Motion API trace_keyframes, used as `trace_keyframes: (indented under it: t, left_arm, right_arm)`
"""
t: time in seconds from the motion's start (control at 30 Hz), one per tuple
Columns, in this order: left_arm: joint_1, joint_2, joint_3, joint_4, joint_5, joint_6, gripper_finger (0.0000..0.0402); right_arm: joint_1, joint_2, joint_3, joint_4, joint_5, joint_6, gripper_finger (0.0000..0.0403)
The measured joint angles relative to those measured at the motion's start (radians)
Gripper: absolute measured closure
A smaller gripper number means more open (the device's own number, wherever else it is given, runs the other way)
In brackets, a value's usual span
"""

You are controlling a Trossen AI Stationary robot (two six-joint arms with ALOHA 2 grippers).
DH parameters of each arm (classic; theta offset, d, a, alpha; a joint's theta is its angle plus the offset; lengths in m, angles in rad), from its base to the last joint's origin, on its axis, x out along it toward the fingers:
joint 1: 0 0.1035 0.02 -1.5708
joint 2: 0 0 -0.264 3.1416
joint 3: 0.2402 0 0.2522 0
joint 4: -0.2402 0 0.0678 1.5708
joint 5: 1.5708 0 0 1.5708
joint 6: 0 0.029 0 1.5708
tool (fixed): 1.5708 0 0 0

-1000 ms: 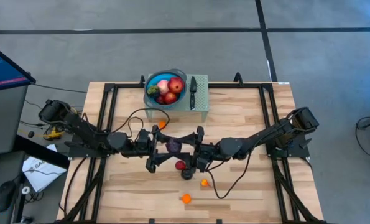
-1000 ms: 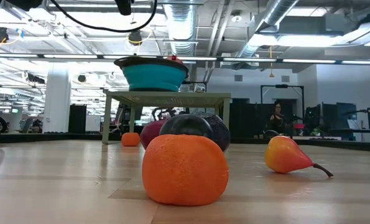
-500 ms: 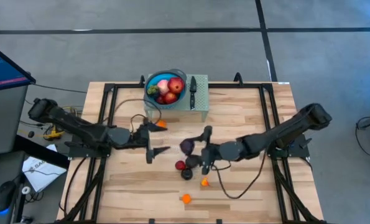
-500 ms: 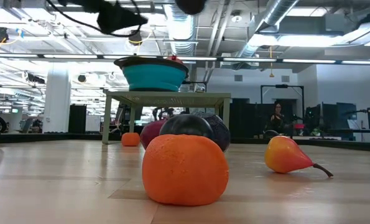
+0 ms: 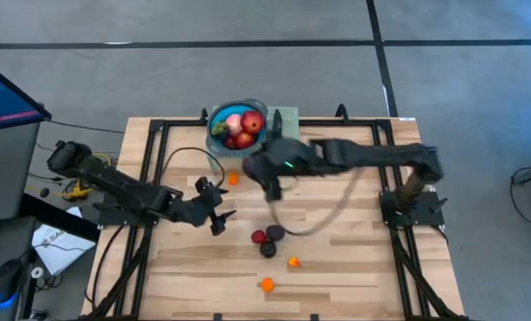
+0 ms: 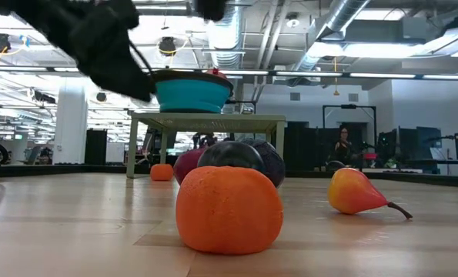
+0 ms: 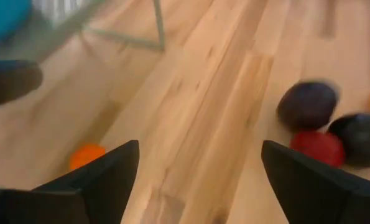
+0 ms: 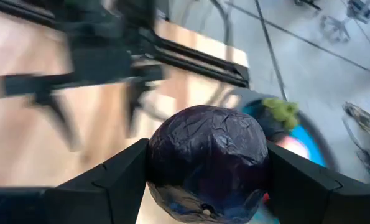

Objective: Pick & Place Fruit
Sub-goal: Put the purple plum into the blue strainer bowl

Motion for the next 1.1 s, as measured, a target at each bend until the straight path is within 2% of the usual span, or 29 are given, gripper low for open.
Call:
trace_keyframes:
  t: [0.3, 0.67, 1.1]
  left_arm:
    - [-0.001, 0.129, -0.001, -0.004, 0.055, -0.133, 0.0078]
    - [-0.001, 0.135, -0.001, 0.011, 0.069, -0.163, 0.0078]
    - [-0.001, 0.135, -0.001, 0.019, 0.068, -0.163, 0.0078]
  right_arm:
    - [-0.171, 0.357, 0.496, -0.231, -0.003, -0.026, 0.0132]
    - [-0.235, 0.415, 0.465, -0.187, -0.058, -0.015, 0.0132]
    - [-0.262, 0.414, 0.466, -0.144, -0.120, 0.012, 0.0132]
